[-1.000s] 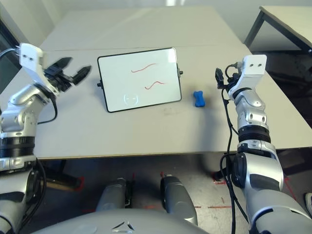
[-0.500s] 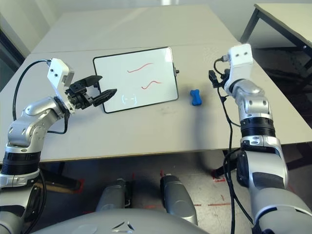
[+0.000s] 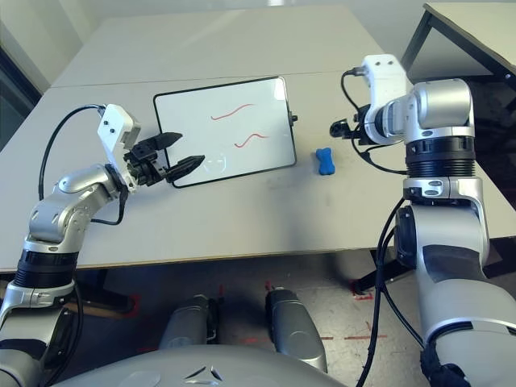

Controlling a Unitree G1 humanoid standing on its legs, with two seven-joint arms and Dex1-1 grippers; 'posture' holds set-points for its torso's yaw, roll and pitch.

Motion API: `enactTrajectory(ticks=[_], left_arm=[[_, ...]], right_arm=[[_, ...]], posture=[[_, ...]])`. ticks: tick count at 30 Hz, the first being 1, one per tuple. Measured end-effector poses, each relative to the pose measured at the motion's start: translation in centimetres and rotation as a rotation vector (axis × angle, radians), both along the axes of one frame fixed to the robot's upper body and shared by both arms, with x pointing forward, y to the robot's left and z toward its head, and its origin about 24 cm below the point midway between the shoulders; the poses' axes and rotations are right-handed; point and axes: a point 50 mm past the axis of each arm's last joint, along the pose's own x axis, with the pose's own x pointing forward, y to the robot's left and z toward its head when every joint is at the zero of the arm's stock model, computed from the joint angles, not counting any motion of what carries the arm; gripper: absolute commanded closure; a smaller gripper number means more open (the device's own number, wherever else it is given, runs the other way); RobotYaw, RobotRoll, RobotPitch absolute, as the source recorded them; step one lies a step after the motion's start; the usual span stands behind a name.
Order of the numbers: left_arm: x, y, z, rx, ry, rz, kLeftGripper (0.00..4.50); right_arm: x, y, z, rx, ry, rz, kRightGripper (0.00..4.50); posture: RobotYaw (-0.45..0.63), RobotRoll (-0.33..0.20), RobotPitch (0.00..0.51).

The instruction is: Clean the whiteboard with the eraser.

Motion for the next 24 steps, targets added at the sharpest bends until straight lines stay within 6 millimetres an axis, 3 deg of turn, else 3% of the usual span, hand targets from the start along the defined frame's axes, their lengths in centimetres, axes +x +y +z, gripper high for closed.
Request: enactTrajectory(ticks=[24], left_arm=[[0.0, -0.5, -0.1, -0.011, -0.009, 0.0, 0.0]], right_arm=[[1.6, 0.1, -4.8, -0.037, 0.115, -0.025, 0.02]], posture=[[-0.09, 0.0, 0.082]])
